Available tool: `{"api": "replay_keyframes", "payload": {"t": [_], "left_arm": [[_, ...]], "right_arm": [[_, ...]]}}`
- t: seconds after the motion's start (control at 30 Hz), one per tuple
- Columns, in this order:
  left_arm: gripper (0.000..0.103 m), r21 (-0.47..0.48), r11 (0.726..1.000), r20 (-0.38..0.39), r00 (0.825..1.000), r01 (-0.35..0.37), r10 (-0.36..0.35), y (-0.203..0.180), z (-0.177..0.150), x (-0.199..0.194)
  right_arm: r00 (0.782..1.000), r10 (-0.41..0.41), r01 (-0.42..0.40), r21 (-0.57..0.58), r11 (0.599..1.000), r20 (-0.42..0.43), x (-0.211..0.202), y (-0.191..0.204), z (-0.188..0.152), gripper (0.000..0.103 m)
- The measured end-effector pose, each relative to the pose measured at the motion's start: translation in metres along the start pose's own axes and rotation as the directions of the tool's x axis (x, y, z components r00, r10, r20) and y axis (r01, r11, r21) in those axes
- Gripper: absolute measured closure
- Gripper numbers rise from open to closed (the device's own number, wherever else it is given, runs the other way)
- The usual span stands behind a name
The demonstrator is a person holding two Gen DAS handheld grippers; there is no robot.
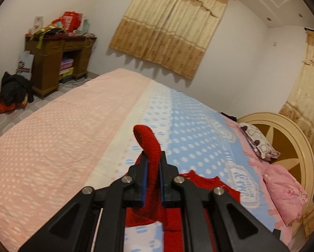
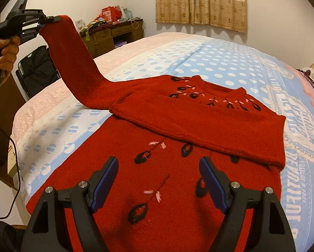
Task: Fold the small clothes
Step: 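Lift the cuff with the left tool and fold the sleeve over the body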
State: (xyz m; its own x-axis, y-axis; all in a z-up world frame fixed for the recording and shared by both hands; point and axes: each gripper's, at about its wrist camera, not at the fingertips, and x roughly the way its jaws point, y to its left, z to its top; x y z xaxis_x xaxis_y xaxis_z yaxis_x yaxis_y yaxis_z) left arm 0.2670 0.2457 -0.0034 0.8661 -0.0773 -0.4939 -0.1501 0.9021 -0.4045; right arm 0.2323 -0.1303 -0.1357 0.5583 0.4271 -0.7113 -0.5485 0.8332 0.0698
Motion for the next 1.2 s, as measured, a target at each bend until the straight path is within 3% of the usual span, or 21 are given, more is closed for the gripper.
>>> {"api": "replay_keyframes", "payload": {"t": [0.33,0.73,1.0,1.2], "left_arm": [[0.094,0.046,0.996,0.019,0.997,0.077,-0.078,-0.045,0.011,0.004],[0.094,0.124,0.972,0.006,0.979,0.200,-0.203,-0.130,0.017,0.022],[0.094,0.162,0.955,-0.059,0.969,0.248,-0.242,-0.185,0.002,0.053],[0.094,0.190,0.940,-0.145,0.955,0.284,-0.260,-0.223,-0.028,0.088]], "right_arm": [[1.000,0.007,-0.007,0.052,0.999,-0.005,-0.002,-0.019,-0.020,0.023],[0.998,0.060,-0.060,0.130,0.990,0.006,-0.001,-0.035,-0.037,0.023],[0.996,0.090,-0.091,0.201,0.975,0.013,0.001,-0.048,-0.042,0.023],[0.996,0.086,-0.080,0.179,0.980,-0.023,0.010,-0.042,-0.045,0.023]]}}
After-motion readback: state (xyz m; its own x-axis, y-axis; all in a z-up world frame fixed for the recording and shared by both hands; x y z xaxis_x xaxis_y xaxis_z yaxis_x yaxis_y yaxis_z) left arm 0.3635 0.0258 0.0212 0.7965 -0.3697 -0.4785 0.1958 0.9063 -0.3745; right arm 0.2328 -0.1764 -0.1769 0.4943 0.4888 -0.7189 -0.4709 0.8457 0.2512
